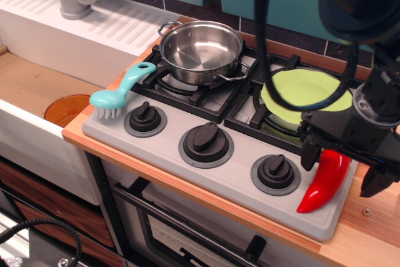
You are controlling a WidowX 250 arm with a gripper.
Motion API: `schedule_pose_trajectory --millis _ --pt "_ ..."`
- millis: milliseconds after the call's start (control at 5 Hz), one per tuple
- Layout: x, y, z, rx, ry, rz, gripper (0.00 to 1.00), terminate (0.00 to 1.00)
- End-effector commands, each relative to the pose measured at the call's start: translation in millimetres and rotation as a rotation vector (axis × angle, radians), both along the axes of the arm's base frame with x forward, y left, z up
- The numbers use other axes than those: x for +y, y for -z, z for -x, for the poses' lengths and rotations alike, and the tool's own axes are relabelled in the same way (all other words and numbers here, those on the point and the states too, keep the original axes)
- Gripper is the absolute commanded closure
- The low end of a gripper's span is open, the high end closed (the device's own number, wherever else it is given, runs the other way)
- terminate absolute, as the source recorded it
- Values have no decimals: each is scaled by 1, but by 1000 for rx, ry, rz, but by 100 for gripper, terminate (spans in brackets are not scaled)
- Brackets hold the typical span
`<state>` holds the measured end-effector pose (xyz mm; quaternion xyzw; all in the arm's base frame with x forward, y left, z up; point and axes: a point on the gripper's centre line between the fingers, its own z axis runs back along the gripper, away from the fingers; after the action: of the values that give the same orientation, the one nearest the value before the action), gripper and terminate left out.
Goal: Put redpepper on plate and brush in pot or pan on stove
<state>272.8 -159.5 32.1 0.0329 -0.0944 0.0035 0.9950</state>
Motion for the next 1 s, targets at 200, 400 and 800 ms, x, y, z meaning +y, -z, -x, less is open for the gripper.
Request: schedule_pose_trajectory --millis 200,400,800 --pt "-5 11 2 -79 3 25 0 0" --pt "-8 13 2 -61 0 14 100 0" --pt "-5 6 2 -37 21 24 100 0"
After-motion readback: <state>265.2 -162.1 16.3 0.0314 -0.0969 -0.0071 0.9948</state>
